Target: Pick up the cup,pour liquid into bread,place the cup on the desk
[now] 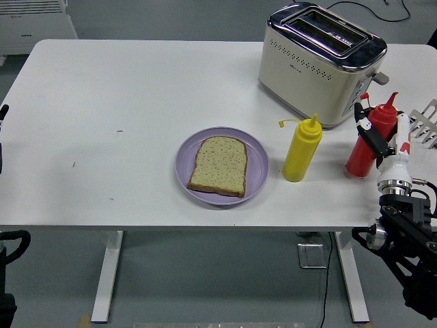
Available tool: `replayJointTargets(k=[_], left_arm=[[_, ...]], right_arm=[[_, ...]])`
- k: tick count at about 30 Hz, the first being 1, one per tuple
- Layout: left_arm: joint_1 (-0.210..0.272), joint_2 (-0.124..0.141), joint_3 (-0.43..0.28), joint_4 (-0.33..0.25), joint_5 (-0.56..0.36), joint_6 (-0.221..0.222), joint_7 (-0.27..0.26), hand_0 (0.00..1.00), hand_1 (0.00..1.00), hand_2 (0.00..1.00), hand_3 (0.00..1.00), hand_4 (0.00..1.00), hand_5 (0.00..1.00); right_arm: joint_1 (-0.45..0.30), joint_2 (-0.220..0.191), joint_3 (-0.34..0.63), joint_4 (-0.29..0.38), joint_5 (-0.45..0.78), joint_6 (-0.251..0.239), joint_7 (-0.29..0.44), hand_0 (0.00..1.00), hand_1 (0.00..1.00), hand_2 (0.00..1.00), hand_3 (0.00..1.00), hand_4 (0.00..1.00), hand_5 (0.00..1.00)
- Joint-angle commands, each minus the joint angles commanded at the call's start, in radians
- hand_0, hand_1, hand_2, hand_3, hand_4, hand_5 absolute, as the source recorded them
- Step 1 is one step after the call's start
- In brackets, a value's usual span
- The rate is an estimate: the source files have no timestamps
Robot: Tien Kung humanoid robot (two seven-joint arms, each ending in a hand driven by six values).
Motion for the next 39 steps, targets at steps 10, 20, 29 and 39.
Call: replayJointTargets(k=[10,20,29,39], left_arm=[[-0.001,-0.001,-0.001,0.001,0.0,0.0,0.0,0.72,0.744,0.758,0.682,0.67,0.998],[-0.001,0.0,-0.002,0.0,0.0,0.001,0.0,0.72,0.744,0.758,0.682,0.668,0.998],[-0.002,-0.001,0.0,0.002,0.001,0.0,0.0,0.72,0.745,0.758,0.682,0.666,0.998],[0.002,-0.001,0.003,0.002,0.0,0.001,0.0,0.72,0.745,0.758,0.682,0.668,0.998]], right_arm=[[0.004,0.01,-0.02,-0.033,0.021,-0.009,0.0,0.259,0.263,0.358,0.377,0.758,0.29],[-0.031,-0.005,-0.009,0.002,-0.006,-0.017,0.0,0.25,0.264,0.359,0.374,0.756,0.286],[-0.064,-0.014,-0.022,0.024,-0.017,-0.023,0.0,0.23,0.258,0.36,0.378,0.753,0.277],[-0.072,-0.006,-0.034,0.028,-0.02,-0.027,0.0,0.23,0.258,0.361,0.38,0.75,0.269]])
